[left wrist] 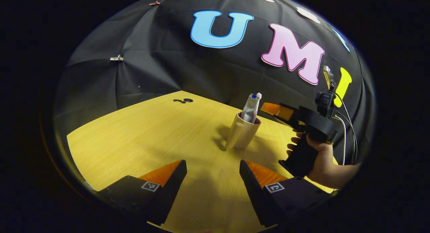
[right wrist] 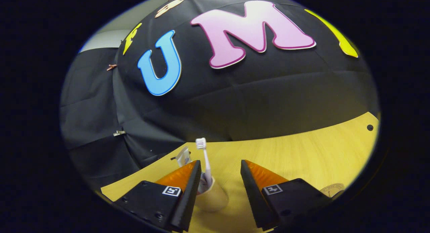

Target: Put the toothbrush and toothpaste on the desktop into the cup, then pick up the cup and place it on the coaster on the desktop.

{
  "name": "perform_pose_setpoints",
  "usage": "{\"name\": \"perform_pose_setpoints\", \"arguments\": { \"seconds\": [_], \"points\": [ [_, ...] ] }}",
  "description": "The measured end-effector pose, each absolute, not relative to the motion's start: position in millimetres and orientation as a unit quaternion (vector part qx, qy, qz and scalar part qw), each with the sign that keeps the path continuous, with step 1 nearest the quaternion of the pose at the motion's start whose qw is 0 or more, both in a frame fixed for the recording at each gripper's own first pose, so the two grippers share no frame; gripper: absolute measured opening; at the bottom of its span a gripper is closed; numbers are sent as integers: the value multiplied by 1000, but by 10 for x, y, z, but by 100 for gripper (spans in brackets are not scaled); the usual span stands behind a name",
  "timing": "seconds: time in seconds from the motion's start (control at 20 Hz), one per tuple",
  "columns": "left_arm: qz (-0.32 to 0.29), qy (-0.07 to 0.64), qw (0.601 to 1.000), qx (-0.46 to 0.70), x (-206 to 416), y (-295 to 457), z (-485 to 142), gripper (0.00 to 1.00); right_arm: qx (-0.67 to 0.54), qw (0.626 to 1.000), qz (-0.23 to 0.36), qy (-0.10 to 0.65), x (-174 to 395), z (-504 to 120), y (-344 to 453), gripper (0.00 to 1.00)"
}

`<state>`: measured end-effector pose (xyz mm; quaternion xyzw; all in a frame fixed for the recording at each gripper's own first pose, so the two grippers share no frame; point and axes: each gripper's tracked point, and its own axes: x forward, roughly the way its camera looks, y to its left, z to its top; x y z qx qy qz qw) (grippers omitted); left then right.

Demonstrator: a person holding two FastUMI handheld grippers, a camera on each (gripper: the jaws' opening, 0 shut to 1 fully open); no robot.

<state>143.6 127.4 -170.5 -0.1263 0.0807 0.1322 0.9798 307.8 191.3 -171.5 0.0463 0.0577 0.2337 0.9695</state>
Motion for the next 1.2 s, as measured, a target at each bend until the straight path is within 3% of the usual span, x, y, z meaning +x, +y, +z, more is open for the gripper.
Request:
{"name": "perform_pose_setpoints", "arguments": {
  "seconds": [0.05,0.1,0.3,0.65,1.0,1.05,1.1,1.2],
  "points": [
    [127,78,982,-120,1478,1271,-1656,97,49,972,222,52,3100,-1619,1745,85],
    [123,77,983,-115,1509,1279,-1611,97,44,975,213,48,3116,-1565,1623,90],
    [93,76,990,-74,1734,1304,-1389,98,13,989,146,32,3096,-1312,712,98],
    [17,111,993,-26,2327,1236,-1268,97,-28,997,36,59,2574,-1297,-844,98],
    [-62,203,977,12,2836,1084,-1477,98,11,993,-45,106,2049,-1654,-1569,98],
    [-71,220,973,14,2941,1079,-1467,92,38,991,-54,117,1946,-1715,-1606,98],
    [-73,231,970,13,3017,1088,-1478,97,39,989,-63,126,1838,-1777,-1701,98],
    [-81,275,958,10,3101,1064,-1621,91,31,986,-72,144,1667,-1858,-1806,98]
  ]
}}
